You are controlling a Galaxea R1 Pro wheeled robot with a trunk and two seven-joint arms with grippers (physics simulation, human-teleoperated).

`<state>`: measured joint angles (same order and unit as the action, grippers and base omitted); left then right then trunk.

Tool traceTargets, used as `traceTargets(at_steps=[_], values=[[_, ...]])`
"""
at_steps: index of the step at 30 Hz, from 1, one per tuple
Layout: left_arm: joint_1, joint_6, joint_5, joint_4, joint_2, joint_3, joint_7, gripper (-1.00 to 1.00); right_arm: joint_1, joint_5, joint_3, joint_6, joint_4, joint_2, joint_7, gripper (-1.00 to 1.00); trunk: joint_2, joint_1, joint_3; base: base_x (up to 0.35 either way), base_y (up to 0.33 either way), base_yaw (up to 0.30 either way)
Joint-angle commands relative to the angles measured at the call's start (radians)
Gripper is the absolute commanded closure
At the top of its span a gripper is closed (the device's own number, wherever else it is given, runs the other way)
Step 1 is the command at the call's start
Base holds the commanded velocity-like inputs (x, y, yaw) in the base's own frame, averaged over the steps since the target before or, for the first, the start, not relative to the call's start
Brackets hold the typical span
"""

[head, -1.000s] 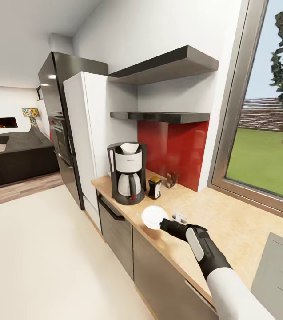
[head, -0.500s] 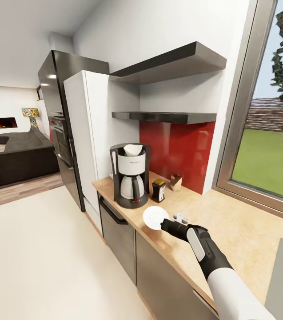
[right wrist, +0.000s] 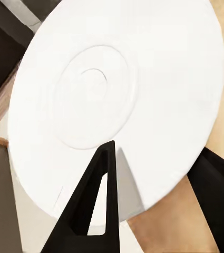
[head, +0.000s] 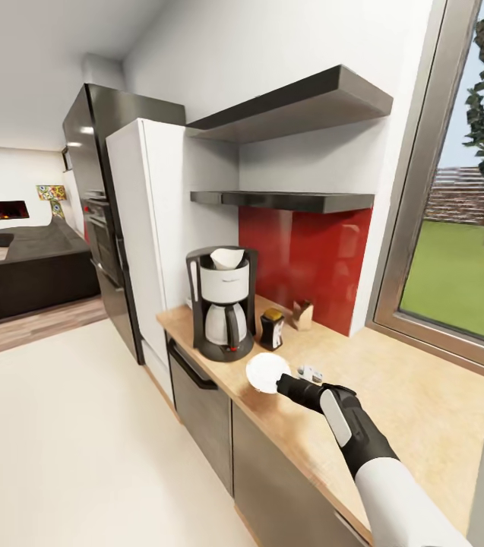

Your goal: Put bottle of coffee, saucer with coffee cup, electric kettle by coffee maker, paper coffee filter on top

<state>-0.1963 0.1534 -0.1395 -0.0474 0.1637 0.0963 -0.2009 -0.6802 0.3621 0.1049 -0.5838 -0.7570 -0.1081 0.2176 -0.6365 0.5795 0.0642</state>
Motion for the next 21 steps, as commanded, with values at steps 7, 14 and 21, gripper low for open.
traceTargets(at_steps=[7, 14, 21], values=[[-0.001, 0.005, -0.003, 0.003, 0.0, 0.008, 0.0, -1.0, -0.001, 0.0, 0.081, -0.007, 0.001, -0.008, -0.11, 1.0, -0.002, 0.001, 0.002, 0.059, 0.0, 0.0], [0.0, 0.004, -0.003, 0.001, 0.0, 0.008, 0.0, -1.0, -0.001, 0.004, 0.078, -0.005, 0.007, -0.017, -0.177, 1.0, -0.002, 0.001, 0.002, 0.035, 0.067, 0.0], [0.004, 0.005, -0.003, 0.001, 0.0, 0.007, 0.0, -1.0, -0.001, 0.002, 0.079, -0.009, 0.028, -0.045, -0.174, 1.0, -0.002, 0.001, 0.002, 0.0, 0.0, 0.0]])
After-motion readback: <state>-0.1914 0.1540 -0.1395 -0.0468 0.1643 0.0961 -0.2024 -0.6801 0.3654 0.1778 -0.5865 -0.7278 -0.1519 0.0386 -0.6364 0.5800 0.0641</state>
